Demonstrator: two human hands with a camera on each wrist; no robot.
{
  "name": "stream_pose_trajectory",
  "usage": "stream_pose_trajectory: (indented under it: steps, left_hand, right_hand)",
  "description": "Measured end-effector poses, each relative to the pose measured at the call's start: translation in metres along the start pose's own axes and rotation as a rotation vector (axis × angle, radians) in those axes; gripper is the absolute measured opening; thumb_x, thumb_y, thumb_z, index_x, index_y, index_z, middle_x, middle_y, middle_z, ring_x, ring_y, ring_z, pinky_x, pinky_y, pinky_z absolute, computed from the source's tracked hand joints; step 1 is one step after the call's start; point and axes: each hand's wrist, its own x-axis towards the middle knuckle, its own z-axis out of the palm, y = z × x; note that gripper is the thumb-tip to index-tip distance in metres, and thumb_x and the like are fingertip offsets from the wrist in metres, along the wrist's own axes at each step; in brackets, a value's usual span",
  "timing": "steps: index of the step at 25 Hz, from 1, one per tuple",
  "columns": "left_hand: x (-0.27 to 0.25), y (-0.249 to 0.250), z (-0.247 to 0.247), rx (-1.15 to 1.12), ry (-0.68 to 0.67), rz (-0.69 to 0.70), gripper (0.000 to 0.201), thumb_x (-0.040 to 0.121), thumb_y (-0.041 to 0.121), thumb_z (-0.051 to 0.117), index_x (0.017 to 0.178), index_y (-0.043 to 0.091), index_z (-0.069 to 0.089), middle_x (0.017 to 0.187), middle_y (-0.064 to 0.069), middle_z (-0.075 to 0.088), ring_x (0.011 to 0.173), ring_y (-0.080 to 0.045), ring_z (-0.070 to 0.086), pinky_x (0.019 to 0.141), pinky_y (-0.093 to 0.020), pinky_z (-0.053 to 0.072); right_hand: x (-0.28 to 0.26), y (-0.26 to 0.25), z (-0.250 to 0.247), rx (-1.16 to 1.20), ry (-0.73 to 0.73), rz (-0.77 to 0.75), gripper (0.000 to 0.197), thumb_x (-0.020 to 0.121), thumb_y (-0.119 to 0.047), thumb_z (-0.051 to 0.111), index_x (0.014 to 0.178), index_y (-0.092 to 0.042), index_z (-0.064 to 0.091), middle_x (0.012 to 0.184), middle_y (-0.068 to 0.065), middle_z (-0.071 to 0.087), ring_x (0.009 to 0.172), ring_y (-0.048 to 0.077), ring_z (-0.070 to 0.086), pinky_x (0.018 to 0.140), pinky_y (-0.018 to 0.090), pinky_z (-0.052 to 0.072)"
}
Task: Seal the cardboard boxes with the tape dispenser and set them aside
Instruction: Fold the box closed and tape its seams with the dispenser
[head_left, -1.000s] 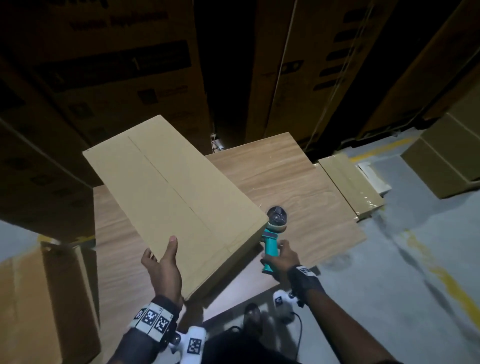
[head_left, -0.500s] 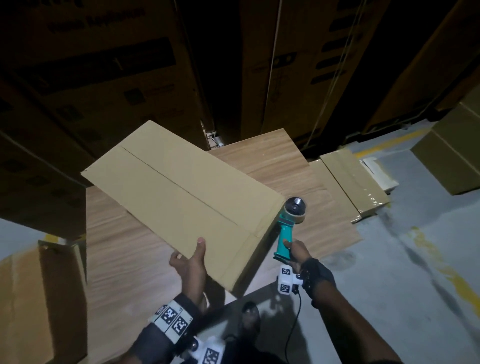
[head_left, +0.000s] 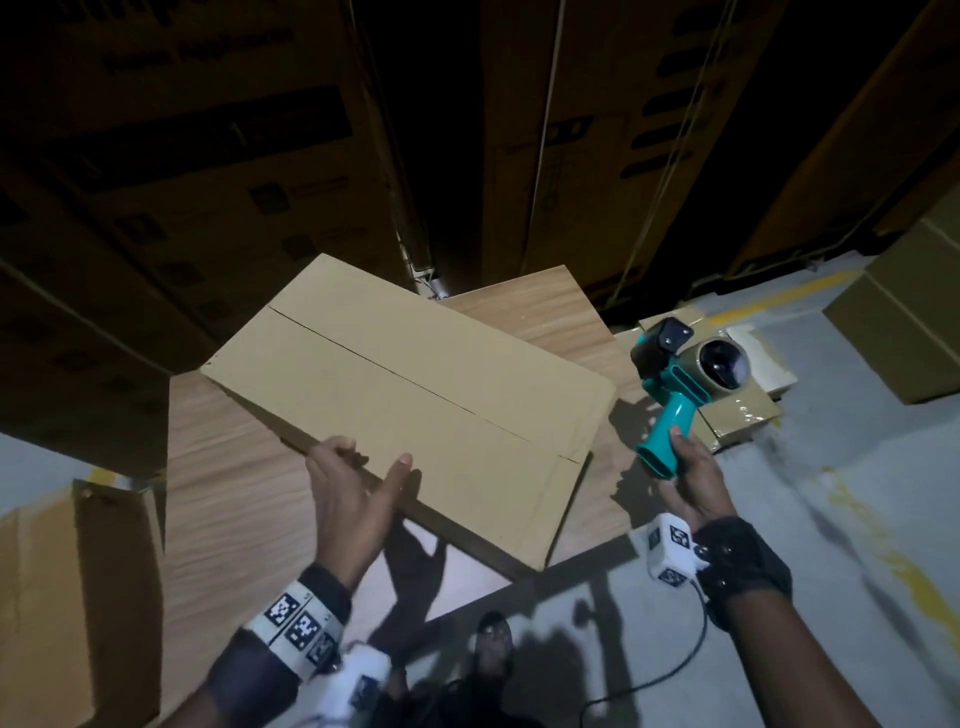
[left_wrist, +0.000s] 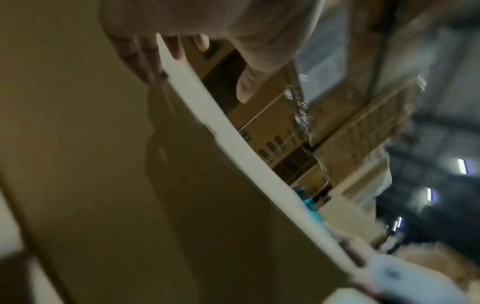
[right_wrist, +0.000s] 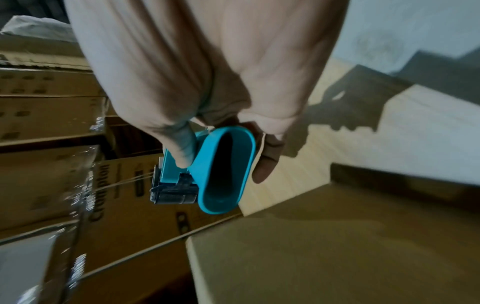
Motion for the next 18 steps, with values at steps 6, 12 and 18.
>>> stream_pose_trajectory:
  steps: [6,12,18]
  left_hand:
    - [0.102,-0.024,-0.047,0.696,-0.329,0.484,0.115,0.063,0.097,0.048,0.153,0.028,0.033,0.168,-0.004,0.021,0.153,-0.031,0.021,0.113,-0.071,0.025]
    - [0.163,-0.070,-0.106,0.966,-0.519,0.454,0.128,0.052,0.112,0.028,0.159,0.049,-0.001,0.169,0.008,-0.015,0.158,-0.027,-0.008,0.121,-0.071,0.000]
    - [0.128,-0.092,-0.104,0.931,-0.380,0.472,0.106,0.067,0.107,0.018,0.158,0.053,0.013,0.171,0.003,0.000,0.158,-0.029,0.005,0.121,-0.068,0.000]
  right_hand:
    - [-0.082,0.015,0.069,-0.023,-0.263,0.038,0.042,0.100,-0.012,0.053,0.142,-0.009,0.048,0.117,0.014,0.063,0.100,0.024,0.062,0.089,0.037,0.058]
    - [-0.115,0.052,0.109,-0.158,-0.329,0.116,0.062,0.082,-0.021,0.077,0.136,-0.007,0.051,0.113,0.019,0.062,0.090,0.029,0.060,0.079,0.039,0.057]
    - [-0.098,0.038,0.107,-0.287,-0.316,0.084,0.031,0.099,-0.010,0.058,0.129,-0.011,0.051,0.105,0.021,0.061,0.080,0.030,0.062,0.084,0.048,0.060]
